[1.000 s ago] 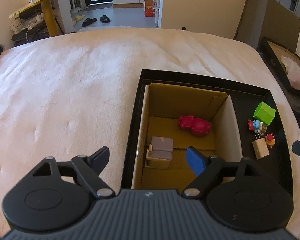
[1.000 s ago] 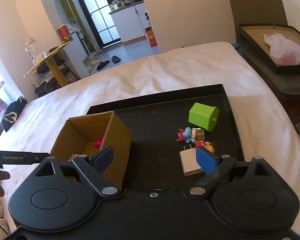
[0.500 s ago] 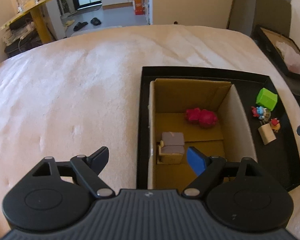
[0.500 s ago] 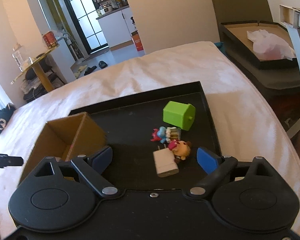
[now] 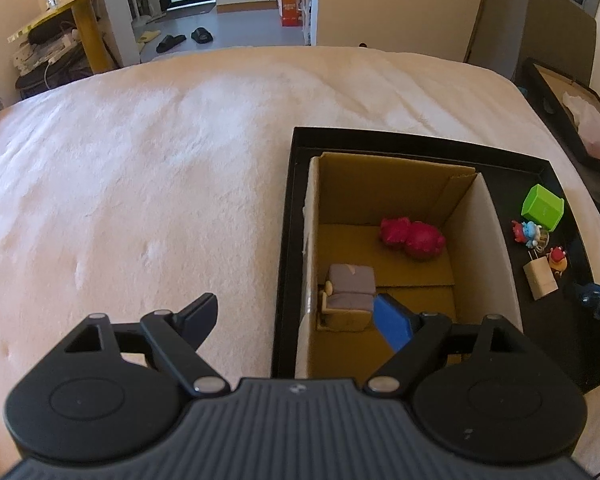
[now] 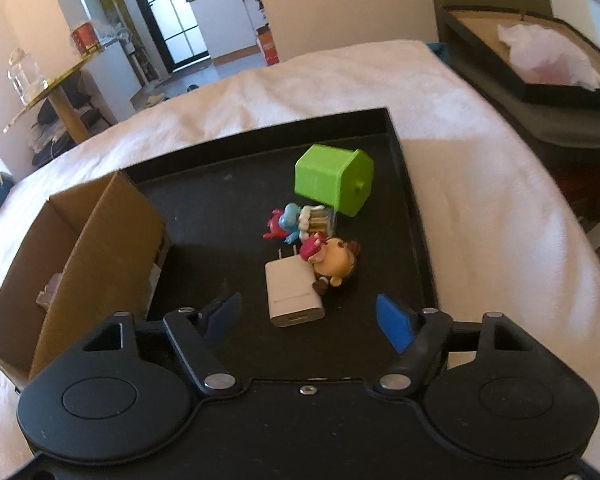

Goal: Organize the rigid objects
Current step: 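Return the right gripper to the tray and grasp the white charger plug, then lift the white charger toward the box with the right gripper while the left gripper clamps the box wall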

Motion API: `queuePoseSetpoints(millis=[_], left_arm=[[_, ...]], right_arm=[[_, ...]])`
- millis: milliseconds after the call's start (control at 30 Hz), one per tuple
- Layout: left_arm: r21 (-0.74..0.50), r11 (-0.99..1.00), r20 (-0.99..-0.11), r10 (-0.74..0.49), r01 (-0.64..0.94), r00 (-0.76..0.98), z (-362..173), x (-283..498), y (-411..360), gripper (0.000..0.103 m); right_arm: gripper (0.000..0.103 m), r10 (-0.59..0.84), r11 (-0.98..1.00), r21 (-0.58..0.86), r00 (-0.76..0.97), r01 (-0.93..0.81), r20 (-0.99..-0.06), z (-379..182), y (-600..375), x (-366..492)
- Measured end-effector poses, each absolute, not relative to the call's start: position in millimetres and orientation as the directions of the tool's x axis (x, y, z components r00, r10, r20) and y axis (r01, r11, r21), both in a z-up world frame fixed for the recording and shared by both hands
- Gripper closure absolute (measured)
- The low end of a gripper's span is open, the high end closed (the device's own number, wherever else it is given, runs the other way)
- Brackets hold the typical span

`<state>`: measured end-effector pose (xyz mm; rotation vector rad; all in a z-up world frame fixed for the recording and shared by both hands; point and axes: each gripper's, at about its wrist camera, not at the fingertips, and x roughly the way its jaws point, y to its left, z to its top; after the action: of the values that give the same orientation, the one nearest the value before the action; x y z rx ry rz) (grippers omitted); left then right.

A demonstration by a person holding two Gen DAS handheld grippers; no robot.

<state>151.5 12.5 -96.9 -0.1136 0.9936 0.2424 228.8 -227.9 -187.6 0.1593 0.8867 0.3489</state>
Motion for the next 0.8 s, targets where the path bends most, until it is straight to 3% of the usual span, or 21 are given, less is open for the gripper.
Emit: queuePoseSetpoints(millis=[267, 400, 500, 800], left_arm=[[0.024, 0.972, -0.817, 0.154, -0.233, 0.556, -90, 163, -2, 0.019], [0.006, 0.967, -0.826, 0.148, -0.253, 0.544, -95, 169, 1, 0.019], [-0.006, 0.963, -0.833, 0.144, -0.269, 0.534, -99, 172, 3, 0.019], [-0.003, 0.966, -0.836, 0.139, -0.257, 0.532, -97, 167, -3, 0.019]], right_arm=[[0.038, 0.353, 0.935, 0.254, 0.570, -0.249, -0.742, -209, -212, 237], [0.049, 0.353, 0.933, 0.235, 0.560, -0.273, -0.750, -216, -204, 238], [0.065, 0.331, 0.936, 0.181, 0.573, -0.303, -0.750, -215, -200, 238], [0.065, 0.345, 0.934, 0.224, 0.539, -0.279, -0.768, -212, -218, 225]])
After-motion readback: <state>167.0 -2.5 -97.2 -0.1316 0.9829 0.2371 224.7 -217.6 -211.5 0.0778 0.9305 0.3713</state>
